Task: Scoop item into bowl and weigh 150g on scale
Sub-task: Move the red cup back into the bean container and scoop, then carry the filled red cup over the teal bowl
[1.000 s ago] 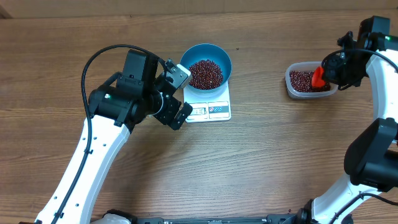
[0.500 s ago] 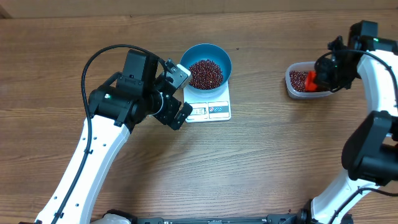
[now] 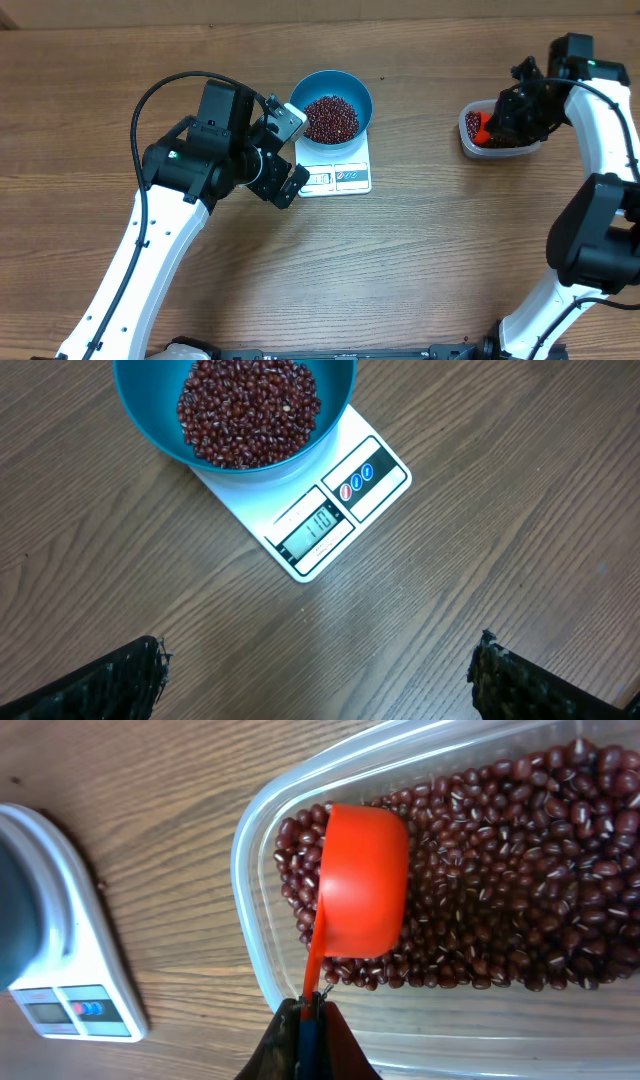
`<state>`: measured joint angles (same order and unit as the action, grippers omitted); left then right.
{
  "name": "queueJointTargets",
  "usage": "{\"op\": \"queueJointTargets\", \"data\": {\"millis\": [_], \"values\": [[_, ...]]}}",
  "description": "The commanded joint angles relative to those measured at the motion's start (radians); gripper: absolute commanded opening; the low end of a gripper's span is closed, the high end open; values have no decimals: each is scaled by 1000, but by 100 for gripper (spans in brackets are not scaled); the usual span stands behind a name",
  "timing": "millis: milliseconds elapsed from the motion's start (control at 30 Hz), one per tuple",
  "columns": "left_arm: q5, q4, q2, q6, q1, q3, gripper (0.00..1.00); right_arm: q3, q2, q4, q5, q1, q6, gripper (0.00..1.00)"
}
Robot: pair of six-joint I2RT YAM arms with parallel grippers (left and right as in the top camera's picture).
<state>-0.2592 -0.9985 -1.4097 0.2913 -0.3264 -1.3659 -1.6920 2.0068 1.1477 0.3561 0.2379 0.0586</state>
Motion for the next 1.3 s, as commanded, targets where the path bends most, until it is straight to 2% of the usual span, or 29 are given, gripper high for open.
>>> {"op": "queueJointTargets", "data": {"millis": [0, 167, 467, 700, 1000, 1267], "values": [[-19, 4, 11, -7, 5, -21, 99, 6, 10, 6, 147, 55, 40, 4], [-19, 4, 11, -7, 5, -21, 100, 6, 10, 25, 302, 140, 101, 4], [-19, 4, 11, -7, 5, -21, 100, 6, 10, 60, 436, 264, 140, 4], [-19, 4, 11, -7, 5, -21, 100, 6, 10, 119, 614, 292, 240, 4], [-19, 4, 11, -7, 5, -21, 100, -6, 10, 170, 675, 193, 260, 4], [-19, 4, 11, -7, 5, -21, 99, -86, 10, 186, 678, 22, 222, 4]]}}
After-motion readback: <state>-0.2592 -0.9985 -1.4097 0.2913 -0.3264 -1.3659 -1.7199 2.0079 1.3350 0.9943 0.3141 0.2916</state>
